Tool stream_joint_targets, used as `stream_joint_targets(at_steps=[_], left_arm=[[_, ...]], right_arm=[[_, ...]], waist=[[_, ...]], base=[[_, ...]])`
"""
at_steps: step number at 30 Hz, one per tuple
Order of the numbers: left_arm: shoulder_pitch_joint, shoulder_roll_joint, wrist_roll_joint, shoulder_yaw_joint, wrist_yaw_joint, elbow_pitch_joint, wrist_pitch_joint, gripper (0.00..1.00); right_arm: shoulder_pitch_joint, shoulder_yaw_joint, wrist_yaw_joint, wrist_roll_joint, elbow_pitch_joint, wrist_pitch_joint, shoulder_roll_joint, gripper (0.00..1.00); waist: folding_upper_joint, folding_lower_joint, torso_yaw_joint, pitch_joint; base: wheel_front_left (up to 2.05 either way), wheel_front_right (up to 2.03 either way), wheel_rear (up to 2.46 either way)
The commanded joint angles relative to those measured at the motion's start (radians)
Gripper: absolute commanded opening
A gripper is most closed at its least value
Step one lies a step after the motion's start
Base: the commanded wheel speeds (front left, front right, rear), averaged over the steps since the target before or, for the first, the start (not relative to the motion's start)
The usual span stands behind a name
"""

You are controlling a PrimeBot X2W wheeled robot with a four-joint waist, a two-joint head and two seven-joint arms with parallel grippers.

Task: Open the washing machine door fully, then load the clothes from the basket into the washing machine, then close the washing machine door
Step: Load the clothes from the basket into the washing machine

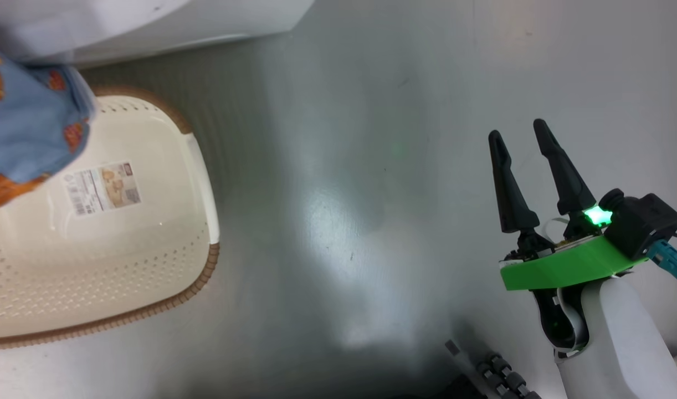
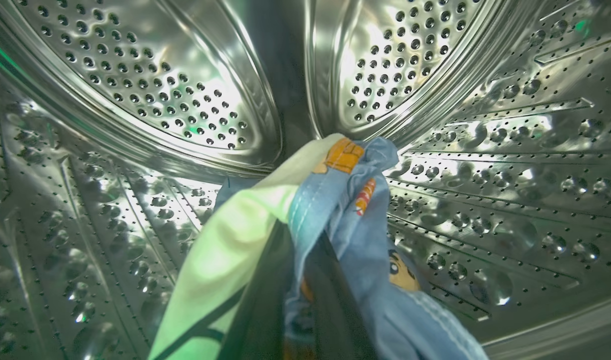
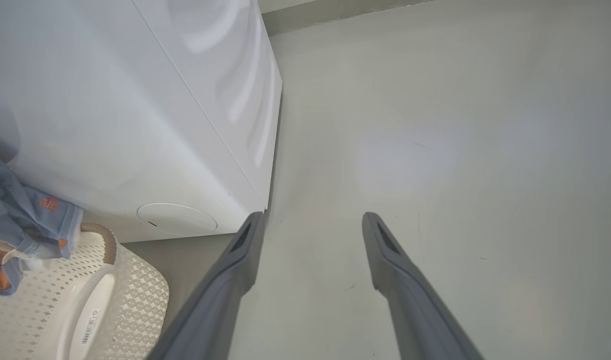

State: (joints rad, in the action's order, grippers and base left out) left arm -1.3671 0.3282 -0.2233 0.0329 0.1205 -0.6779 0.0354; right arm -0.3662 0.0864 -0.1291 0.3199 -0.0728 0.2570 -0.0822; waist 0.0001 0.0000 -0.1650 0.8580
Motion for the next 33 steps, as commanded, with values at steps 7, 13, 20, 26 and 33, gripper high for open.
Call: stream_joint_targets(at_steps=[7,13,20,26,33], left_arm=[[-0.097,0.106,-0.004,-0.044,0.01,0.087,-0.072,0.0],[-0.192,0.142,0.023,-0.099,0.01,0.124,-0.24,0.0],[-0.222,0.151,-0.002,-0.145,0.01,0.095,-0.289,0.0],[-0.211,0.14,-0.057,-0.138,0.009,-0.049,-0.203,0.08],[-0.192,0.124,-0.088,-0.129,-0.005,-0.116,-0.176,1.0]], right_arm=[[-0.001,0.04,-0.002,0.018,0.014,0.005,0.01,1.0],[-0.017,0.055,-0.002,0.028,0.002,0.005,0.015,1.0],[-0.024,0.061,-0.002,0.031,-0.005,0.005,0.018,1.0],[-0.025,0.06,-0.002,0.03,-0.015,0.005,0.019,1.0],[-0.024,0.052,-0.002,0.026,-0.019,0.005,0.02,1.0]], waist=[[-0.0001,0.0,-0.026,0.055],[-0.0001,0.0,-0.035,0.063],[-0.0001,0.0,-0.036,0.059],[-0.0001,0.0,-0.032,0.046],[-0.0001,0.0,-0.016,0.021]], base=[[0.0,0.0,0.0],[0.0,0.0,0.0],[0.0,0.0,0.0],[0.0,0.0,0.0],[0.0,0.0,0.0]])
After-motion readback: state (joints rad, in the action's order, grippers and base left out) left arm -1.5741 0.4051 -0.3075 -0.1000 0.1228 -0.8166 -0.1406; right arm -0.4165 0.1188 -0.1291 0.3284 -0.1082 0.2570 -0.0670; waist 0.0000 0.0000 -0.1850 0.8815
